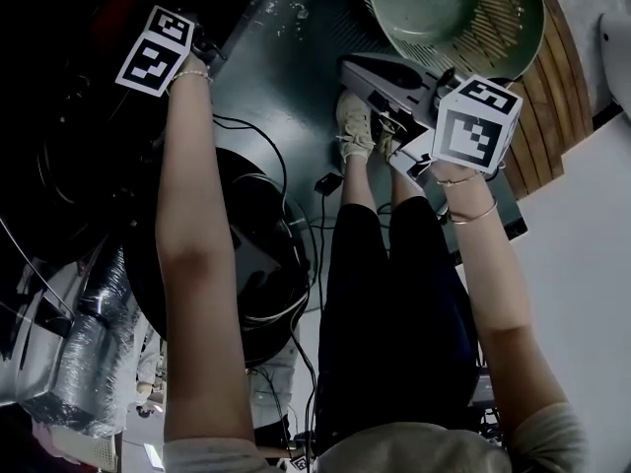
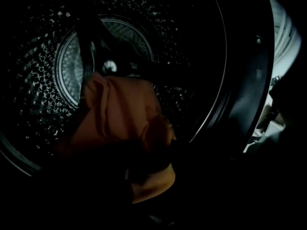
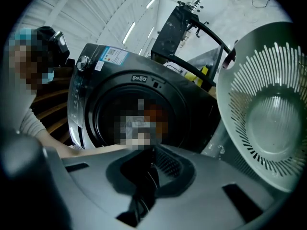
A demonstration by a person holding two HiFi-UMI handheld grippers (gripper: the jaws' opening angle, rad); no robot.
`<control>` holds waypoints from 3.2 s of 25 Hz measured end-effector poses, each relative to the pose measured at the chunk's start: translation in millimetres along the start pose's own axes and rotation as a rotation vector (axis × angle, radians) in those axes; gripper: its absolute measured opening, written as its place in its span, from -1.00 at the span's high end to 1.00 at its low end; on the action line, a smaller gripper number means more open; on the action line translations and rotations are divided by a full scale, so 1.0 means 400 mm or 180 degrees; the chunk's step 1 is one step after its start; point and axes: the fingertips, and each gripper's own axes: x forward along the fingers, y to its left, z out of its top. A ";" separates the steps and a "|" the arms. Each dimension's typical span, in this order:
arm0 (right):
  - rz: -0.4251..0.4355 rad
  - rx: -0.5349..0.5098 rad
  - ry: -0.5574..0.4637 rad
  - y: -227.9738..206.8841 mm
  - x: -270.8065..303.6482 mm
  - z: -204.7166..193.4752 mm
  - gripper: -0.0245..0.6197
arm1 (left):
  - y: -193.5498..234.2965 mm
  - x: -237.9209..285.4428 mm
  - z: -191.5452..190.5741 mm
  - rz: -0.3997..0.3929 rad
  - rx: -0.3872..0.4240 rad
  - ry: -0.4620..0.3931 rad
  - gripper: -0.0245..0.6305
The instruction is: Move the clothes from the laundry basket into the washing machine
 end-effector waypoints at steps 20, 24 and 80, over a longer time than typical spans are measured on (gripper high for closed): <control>-0.0486 -0.0767 -0.0439 0.354 -0.234 0.225 0.90 | -0.500 -0.695 0.205 -0.2151 -0.0242 -0.0102 0.89; -0.0623 -0.1005 -0.0498 0.504 -0.318 0.264 0.90 | -0.571 -0.915 0.310 -0.2820 -0.0110 -0.0094 0.90; -0.0996 -0.2359 -0.0747 0.998 -0.554 0.313 0.90 | -0.652 -1.359 0.528 -0.2865 0.0572 -0.0280 0.90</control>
